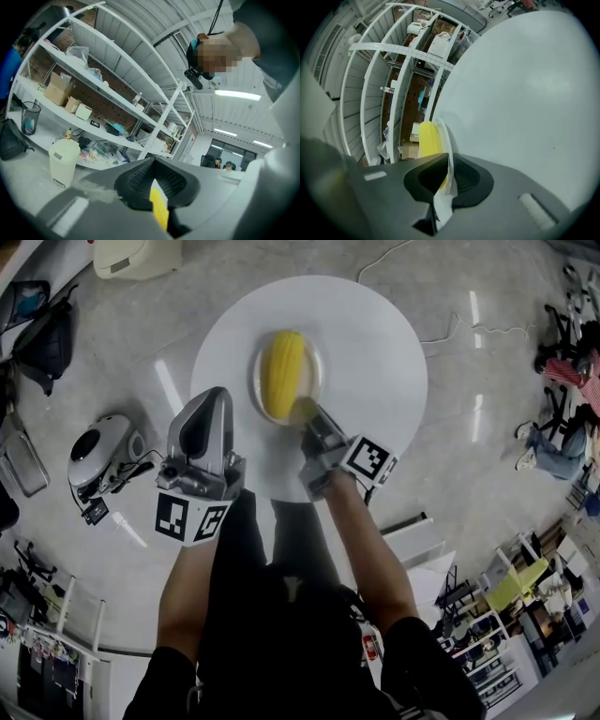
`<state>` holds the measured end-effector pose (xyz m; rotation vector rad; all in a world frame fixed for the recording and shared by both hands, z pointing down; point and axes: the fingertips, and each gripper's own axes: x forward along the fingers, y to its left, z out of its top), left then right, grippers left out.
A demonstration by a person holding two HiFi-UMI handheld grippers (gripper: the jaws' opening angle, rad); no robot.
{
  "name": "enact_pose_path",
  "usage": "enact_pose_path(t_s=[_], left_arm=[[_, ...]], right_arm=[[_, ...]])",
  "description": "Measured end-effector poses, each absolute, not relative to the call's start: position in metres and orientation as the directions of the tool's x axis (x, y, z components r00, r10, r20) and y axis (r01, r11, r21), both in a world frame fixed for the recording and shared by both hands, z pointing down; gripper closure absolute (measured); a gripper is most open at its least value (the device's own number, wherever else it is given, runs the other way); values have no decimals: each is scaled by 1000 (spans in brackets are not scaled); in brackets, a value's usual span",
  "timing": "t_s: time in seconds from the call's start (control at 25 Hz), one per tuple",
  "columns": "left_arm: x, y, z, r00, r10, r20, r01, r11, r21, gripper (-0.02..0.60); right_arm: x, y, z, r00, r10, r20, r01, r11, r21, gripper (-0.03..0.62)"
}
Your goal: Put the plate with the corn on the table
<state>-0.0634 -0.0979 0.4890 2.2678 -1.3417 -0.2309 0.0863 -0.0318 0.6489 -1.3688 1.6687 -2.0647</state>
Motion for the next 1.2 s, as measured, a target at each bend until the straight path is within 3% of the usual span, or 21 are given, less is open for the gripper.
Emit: enact_pose_path(t_s=[0.76, 1.2], left_arm=[[-60, -93, 489, 522, -847, 104, -765, -411, 496, 578], [-59, -87, 483, 518, -850, 98, -768, -412, 491, 578]], right_arm=[[90, -35, 646, -501, -548, 670, -690, -214, -691, 537], [94, -33, 644, -471, -555, 686, -715, -215, -665, 533]])
